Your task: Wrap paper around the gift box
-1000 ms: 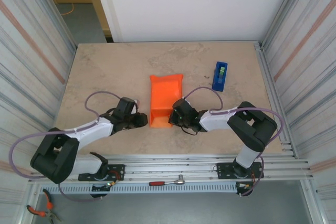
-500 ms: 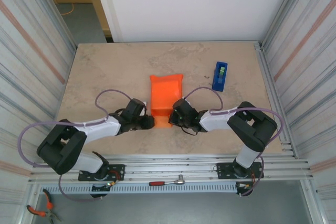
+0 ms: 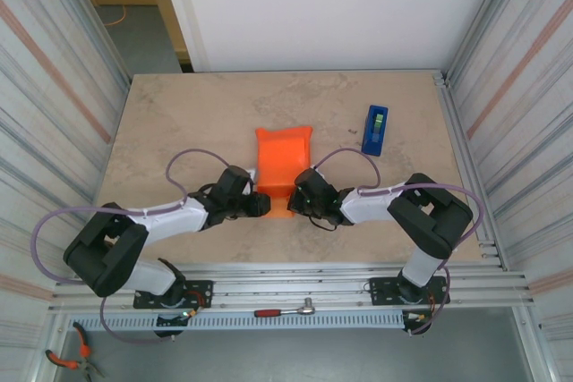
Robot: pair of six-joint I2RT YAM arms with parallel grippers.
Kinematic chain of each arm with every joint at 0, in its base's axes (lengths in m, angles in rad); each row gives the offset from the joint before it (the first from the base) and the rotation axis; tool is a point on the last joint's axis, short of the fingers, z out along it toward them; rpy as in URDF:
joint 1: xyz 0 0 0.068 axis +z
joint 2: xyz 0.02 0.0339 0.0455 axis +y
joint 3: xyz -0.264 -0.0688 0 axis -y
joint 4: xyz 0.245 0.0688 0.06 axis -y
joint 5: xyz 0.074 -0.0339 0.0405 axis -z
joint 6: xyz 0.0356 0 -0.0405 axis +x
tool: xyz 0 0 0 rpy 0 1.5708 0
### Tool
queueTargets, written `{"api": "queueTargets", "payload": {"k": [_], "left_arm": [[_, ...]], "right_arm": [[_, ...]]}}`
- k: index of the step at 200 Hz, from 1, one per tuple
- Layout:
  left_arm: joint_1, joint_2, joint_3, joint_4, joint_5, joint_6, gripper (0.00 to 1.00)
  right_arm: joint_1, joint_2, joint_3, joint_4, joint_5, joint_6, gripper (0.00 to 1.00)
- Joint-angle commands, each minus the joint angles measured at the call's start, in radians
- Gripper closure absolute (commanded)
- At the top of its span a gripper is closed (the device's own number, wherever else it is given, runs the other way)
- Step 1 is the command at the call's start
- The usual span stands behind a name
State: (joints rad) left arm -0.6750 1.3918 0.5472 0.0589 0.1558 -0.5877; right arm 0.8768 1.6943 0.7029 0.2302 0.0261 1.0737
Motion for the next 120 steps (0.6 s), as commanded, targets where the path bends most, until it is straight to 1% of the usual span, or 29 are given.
{"api": "queueTargets", "payload": {"k": [1, 12, 36, 52, 88, 120], "left_arm": [[-0.008, -0.001, 0.031, 0.017, 0.01, 0.008, 0.59], [-0.009, -0.015, 0.031, 0.005, 0.004, 0.007, 0.56], [-0.015, -0.072, 0.031, -0.069, -0.049, -0.021, 0.42], [-0.015, -0.095, 0.047, -0.15, -0.084, -0.038, 0.39], [-0.021, -0.084, 0.079, -0.256, -0.126, -0.03, 0.38], [-0.026, -0.055, 0.097, -0.274, -0.152, -0.007, 0.39]], "right_arm": [[0.007, 0.017, -0.019, -0.024, 0.0, 0.026, 1.0], [0.007, 0.016, -0.019, -0.024, 0.0, 0.026, 1.0], [0.007, 0.016, -0.019, -0.023, 0.001, 0.026, 1.0], [0.007, 0.018, -0.019, -0.023, 0.0, 0.026, 1.0], [0.007, 0.019, -0.022, -0.021, 0.001, 0.026, 1.0], [0.007, 0.015, -0.025, -0.019, 0.001, 0.028, 1.0]]}}
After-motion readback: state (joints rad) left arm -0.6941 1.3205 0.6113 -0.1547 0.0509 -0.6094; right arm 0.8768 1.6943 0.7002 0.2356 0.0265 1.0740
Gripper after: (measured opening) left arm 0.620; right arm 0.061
